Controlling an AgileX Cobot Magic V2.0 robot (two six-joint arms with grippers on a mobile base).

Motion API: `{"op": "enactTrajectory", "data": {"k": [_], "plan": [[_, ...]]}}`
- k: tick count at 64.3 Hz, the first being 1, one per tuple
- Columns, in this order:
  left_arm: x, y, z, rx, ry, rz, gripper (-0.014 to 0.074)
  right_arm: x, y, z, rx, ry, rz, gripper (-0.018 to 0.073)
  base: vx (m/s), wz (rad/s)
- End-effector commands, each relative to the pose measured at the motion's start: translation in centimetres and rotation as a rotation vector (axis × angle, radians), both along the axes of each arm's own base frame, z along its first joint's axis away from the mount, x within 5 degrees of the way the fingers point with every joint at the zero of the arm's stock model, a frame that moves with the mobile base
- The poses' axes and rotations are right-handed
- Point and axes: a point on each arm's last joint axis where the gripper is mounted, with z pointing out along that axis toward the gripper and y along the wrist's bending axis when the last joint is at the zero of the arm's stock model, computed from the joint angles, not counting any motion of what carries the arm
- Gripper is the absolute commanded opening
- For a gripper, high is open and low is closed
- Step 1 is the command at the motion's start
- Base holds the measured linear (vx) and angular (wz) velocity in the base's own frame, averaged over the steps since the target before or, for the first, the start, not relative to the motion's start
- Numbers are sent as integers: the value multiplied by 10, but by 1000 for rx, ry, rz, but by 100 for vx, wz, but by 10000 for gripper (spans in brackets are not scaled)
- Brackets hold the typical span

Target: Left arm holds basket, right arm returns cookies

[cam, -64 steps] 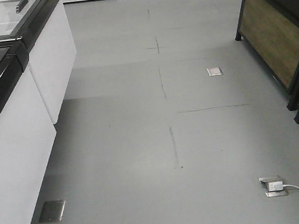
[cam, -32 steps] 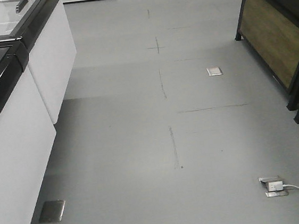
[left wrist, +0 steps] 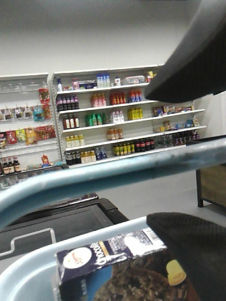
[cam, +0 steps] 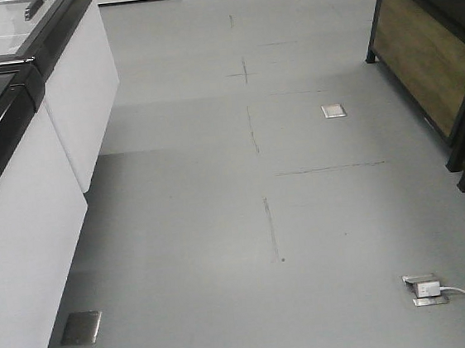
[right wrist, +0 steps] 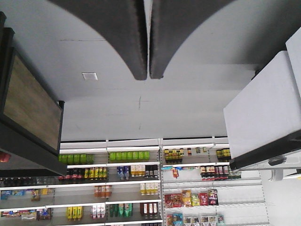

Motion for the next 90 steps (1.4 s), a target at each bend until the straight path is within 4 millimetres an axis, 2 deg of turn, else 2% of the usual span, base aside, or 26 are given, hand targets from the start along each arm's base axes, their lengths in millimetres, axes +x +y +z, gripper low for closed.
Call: {"op": "enactTrajectory", "data": {"k": [1, 11, 19, 25, 35, 45, 50, 56, 62, 63, 69, 76, 90], "plan": [[-2, -7, 33, 16, -131, 16, 451, -1, 0, 7, 3, -86, -3, -8, 0, 0], [-2, -7, 34, 13, -134, 8, 338, -1, 0, 7, 3, -86, -3, -8, 0, 0], [-2, -8, 36, 21, -139, 2, 140, -1, 0, 7, 3, -86, -3, -8, 0, 0], [-1, -9, 51, 99, -161, -17, -9, -1, 0, 7, 3, -86, -3, -8, 0, 0], [3, -18, 92, 289, -228, -88, -8, -1, 0, 7, 3, -86, -3, -8, 0, 0], [11, -31, 131, 297, -297, -124, -8, -1, 0, 7, 3, -86, -3, -8, 0, 0], [20, -45, 149, 304, -333, -167, -8, -1, 0, 7, 3, -86, -3, -8, 0, 0], [35, -68, 163, 307, -368, -245, -8, -1, 0, 7, 3, -86, -3, -8, 0, 0], [59, -102, 172, 283, -400, -351, -8, -1, 0, 7, 3, -86, -3, -8, 0, 0], [59, -102, 172, 276, -400, -347, -8, -1, 0, 7, 3, -86, -3, -8, 0, 0], [84, -144, 173, 219, -417, -467, -8, -1, 0, 7, 3, -86, -3, -8, 0, 0], [102, -188, 173, 201, -431, -603, -8, -1, 0, 7, 3, -86, -3, -8, 0, 0], [119, -277, 172, 215, -474, -870, -8, -1, 0, 7, 3, -86, -3, -8, 0, 0]]}}
